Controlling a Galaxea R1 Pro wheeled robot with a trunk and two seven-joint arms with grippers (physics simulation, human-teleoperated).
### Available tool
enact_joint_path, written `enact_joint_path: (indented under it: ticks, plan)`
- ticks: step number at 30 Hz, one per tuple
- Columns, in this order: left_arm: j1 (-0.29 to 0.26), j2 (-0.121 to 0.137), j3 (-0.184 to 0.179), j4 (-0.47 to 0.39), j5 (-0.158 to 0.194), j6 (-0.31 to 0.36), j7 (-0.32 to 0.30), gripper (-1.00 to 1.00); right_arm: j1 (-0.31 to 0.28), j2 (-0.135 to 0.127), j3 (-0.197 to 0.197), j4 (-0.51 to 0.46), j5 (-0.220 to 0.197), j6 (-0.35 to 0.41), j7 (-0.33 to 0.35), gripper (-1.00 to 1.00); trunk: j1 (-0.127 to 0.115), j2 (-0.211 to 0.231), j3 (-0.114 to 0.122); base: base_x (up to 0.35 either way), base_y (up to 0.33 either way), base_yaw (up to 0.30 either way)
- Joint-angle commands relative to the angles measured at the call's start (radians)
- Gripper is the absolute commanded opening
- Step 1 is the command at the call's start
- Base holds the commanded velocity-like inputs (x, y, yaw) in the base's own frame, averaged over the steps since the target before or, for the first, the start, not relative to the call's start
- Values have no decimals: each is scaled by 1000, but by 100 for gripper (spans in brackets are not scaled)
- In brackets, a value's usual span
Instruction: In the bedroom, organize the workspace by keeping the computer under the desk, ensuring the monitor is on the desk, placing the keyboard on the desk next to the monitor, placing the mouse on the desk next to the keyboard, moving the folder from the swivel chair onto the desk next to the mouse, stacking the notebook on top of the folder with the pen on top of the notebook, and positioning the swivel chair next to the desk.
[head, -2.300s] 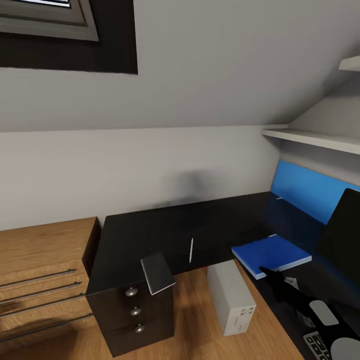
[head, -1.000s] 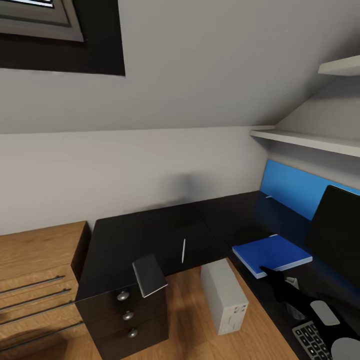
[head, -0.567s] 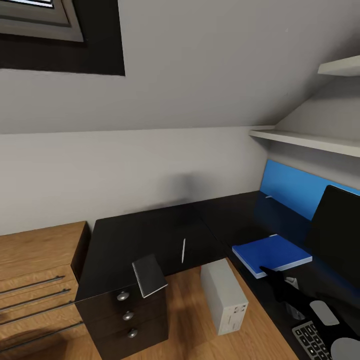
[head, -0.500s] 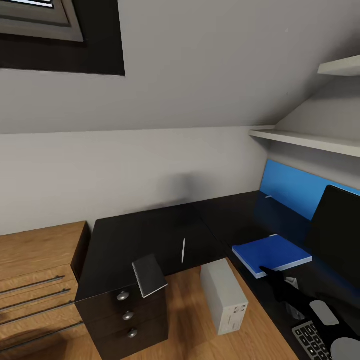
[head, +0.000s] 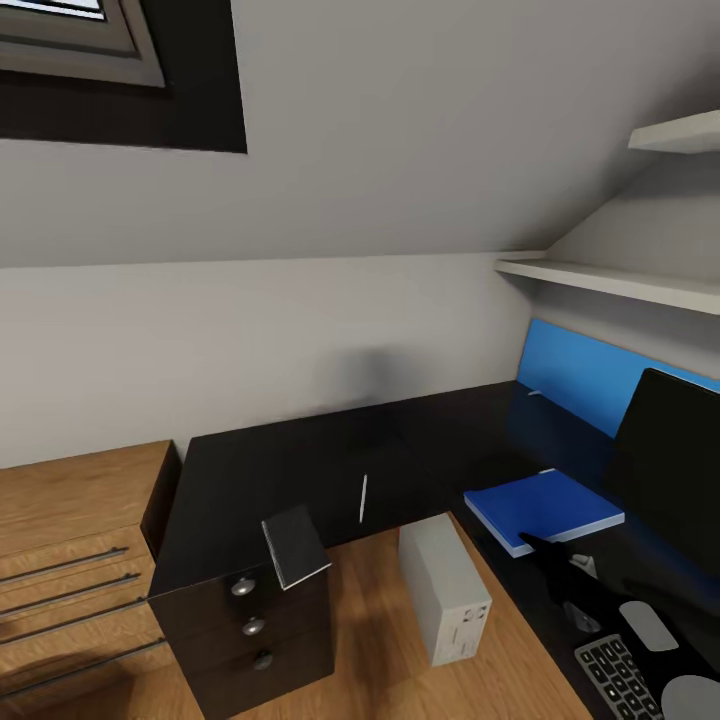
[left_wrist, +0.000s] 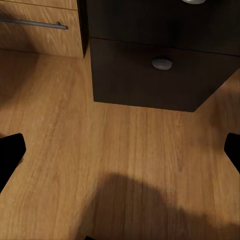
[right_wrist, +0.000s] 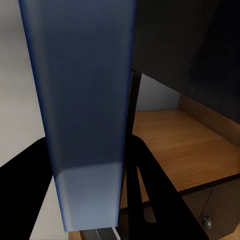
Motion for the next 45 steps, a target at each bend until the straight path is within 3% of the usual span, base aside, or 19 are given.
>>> enact_joint_path:
  ticks: [1, 19, 45]
  plan:
    - [-1, 0, -2, 0, 6, -3, -2, 100, -1, 0, -6, 0, 0, 7, 1, -100, 0, -1, -1, -7, -7, 0]
    - [-1, 0, -3, 0, 6, -3, -2, 100, -1, 2, -5, 17, 0, 3, 1, -100, 0, -1, -1, -1, -1, 0]
    - [-1, 0, -3, 0, 6, -3, -2, 100, -1, 1, -6, 18, -1, 4, -1, -100, 100, -183, -83, 0, 0, 0]
